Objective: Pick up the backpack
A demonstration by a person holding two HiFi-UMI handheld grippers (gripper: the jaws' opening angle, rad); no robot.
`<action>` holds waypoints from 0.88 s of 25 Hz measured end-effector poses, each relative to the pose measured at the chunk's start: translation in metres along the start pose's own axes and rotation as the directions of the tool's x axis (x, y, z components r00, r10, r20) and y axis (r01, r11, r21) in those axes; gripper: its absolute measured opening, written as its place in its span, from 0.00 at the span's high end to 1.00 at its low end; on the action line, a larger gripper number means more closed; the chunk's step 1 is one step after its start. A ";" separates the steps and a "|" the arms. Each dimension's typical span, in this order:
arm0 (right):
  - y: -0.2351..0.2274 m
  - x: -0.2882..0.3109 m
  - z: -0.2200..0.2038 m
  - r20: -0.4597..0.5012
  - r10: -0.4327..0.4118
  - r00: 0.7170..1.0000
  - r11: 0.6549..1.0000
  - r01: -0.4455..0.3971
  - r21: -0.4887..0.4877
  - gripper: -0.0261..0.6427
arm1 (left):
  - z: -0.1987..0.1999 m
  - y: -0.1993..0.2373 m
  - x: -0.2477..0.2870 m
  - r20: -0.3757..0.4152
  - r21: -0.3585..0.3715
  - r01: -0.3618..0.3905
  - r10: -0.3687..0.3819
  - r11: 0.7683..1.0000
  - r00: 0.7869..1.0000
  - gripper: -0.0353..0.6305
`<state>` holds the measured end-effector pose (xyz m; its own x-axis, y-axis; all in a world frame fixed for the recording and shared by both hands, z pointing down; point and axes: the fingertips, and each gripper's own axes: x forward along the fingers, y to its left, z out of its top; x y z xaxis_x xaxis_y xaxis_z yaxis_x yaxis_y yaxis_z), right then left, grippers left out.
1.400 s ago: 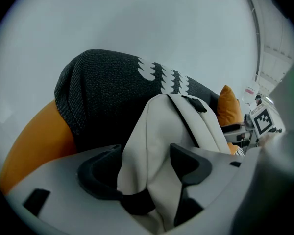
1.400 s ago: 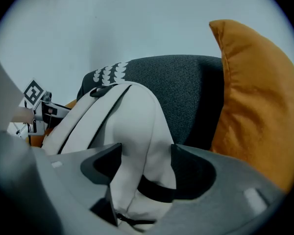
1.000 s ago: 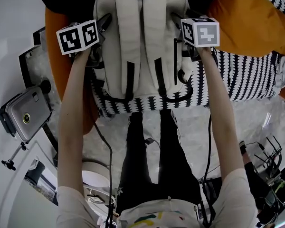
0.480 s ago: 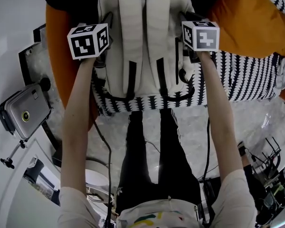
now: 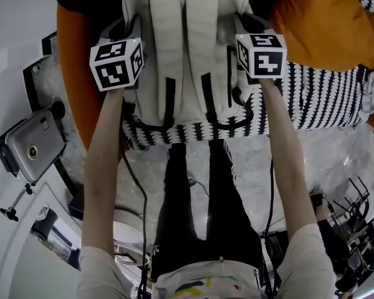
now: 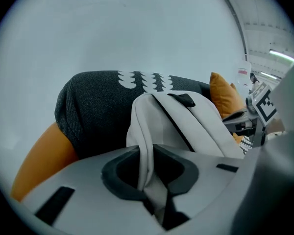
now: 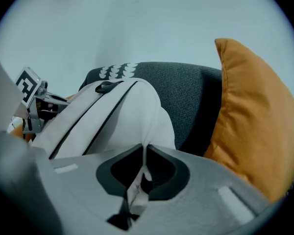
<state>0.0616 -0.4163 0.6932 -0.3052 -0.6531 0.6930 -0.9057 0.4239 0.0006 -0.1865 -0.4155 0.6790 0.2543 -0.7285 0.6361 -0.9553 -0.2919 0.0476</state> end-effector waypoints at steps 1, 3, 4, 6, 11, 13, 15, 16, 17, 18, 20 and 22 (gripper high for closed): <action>0.002 -0.004 0.001 0.014 -0.002 1.000 1.000 0.002 -0.009 0.92 | 0.001 0.000 -0.003 0.006 -0.003 -0.004 0.004 1.000 1.000 0.86; 0.005 -0.012 0.004 0.040 -0.006 0.999 1.000 0.007 -0.019 0.92 | 0.003 -0.001 -0.010 0.024 -0.009 -0.013 0.014 1.000 1.000 0.86; 0.006 -0.016 0.006 0.056 -0.007 0.998 1.000 0.009 -0.022 0.92 | 0.005 -0.002 -0.014 0.036 -0.013 -0.019 0.020 1.000 0.999 0.87; 0.009 -0.026 0.011 0.091 -0.015 0.996 0.999 0.019 -0.038 0.92 | 0.009 -0.003 -0.024 0.063 -0.020 -0.030 0.031 0.999 0.997 0.87; 0.011 -0.060 0.021 0.174 -0.047 0.984 0.996 0.059 -0.069 0.92 | 0.026 -0.018 -0.056 0.158 0.069 -0.060 0.048 0.996 0.986 0.88; 0.014 -0.073 0.023 0.196 -0.052 0.979 0.995 0.068 -0.077 0.92 | 0.028 -0.025 -0.071 0.191 0.091 -0.069 0.051 0.993 0.980 0.88; 0.021 -0.087 0.029 0.221 -0.056 0.974 0.993 0.078 -0.091 0.92 | 0.032 -0.027 -0.088 0.221 0.085 -0.078 0.057 0.993 0.974 0.88; 0.025 -0.095 0.032 0.234 -0.058 0.971 0.992 0.083 -0.097 0.92 | 0.034 -0.028 -0.097 0.234 0.078 -0.080 0.060 0.994 0.970 0.88; 0.028 -0.102 0.034 0.245 -0.059 0.968 0.991 0.086 -0.099 0.92 | 0.036 -0.030 -0.105 0.245 0.072 -0.082 0.062 0.994 0.968 0.88; 0.029 -0.108 0.036 0.256 -0.059 0.965 0.992 0.086 -0.097 0.92 | 0.038 -0.032 -0.111 0.256 0.071 -0.083 0.063 0.994 0.965 0.88; 0.030 -0.120 0.038 0.279 -0.057 0.959 0.993 0.082 -0.080 0.92 | 0.041 -0.038 -0.122 0.278 0.086 -0.092 0.065 0.992 0.958 0.88; 0.031 -0.132 0.039 0.299 -0.061 0.952 0.994 0.084 -0.065 0.92 | 0.042 -0.044 -0.133 0.298 0.097 -0.111 0.078 0.989 0.951 0.88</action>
<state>0.0621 -0.3415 0.5733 -0.3236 -0.8355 0.4441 -0.9072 0.4073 0.1054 -0.1716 -0.3313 0.5599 0.2128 -0.9005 0.3792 -0.9585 -0.2678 -0.0981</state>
